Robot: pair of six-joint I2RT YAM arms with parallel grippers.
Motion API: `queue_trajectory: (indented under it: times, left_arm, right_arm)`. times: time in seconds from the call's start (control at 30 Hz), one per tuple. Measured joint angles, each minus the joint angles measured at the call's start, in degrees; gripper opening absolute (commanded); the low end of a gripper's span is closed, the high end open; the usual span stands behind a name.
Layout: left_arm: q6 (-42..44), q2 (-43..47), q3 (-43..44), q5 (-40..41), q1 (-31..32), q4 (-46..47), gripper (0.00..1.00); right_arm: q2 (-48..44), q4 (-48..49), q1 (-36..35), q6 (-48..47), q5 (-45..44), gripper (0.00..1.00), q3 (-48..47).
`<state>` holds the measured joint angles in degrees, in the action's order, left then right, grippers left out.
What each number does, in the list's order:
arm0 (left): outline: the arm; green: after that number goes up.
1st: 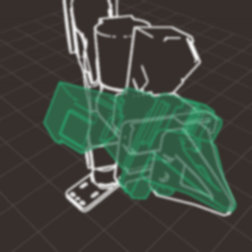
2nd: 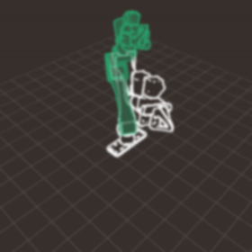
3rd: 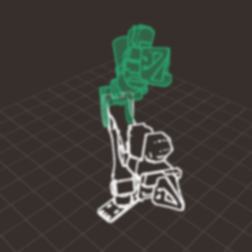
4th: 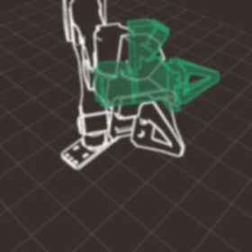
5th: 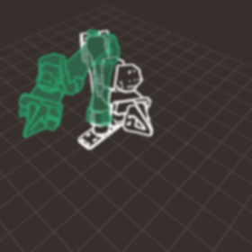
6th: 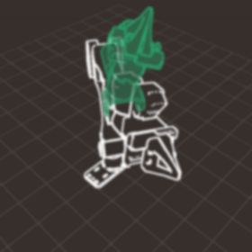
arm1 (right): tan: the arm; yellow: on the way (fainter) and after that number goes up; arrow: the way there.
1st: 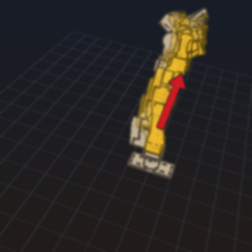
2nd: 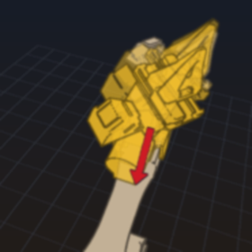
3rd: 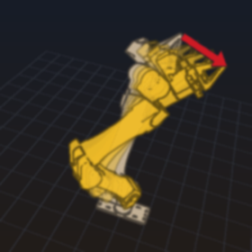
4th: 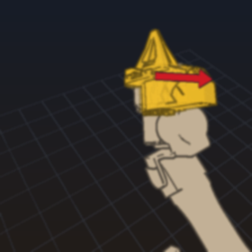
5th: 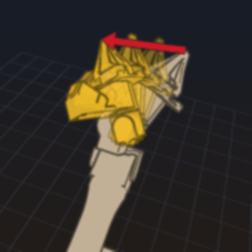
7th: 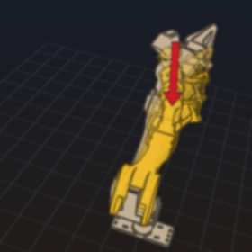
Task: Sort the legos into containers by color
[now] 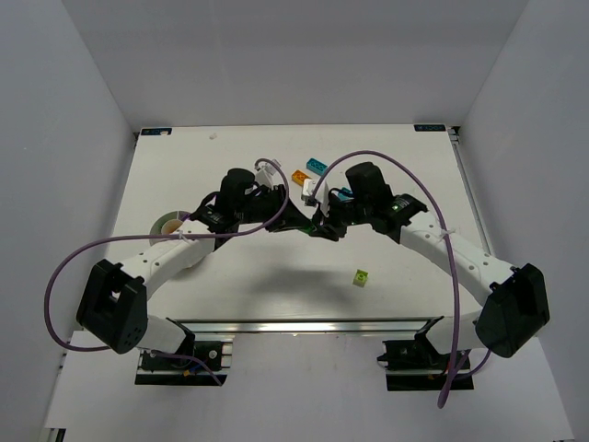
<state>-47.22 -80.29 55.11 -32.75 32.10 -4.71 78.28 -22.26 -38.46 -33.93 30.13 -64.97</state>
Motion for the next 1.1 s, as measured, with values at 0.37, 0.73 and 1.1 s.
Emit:
queue_trajectory:
  times: [0.37, 0.73, 1.1]
  left_arm:
    - [-0.6, -0.1, 0.5, 0.7, 0.4, -0.7, 0.0]
    - [9.3, 5.4, 10.4, 26.2, -5.8, -25.1, 0.0]
    - [16.2, 11.7, 15.6, 59.3, -16.6, -40.9, 0.0]
  right_arm:
    - [0.0, 1.4, -0.3, 2.3, -1.9, 0.89, 0.0]
    - [-3.7, 7.3, 0.9, 6.8, -9.6, 0.19, 5.2]
    - [-12.3, 11.5, 5.7, 12.2, -11.3, 0.0, 13.1]
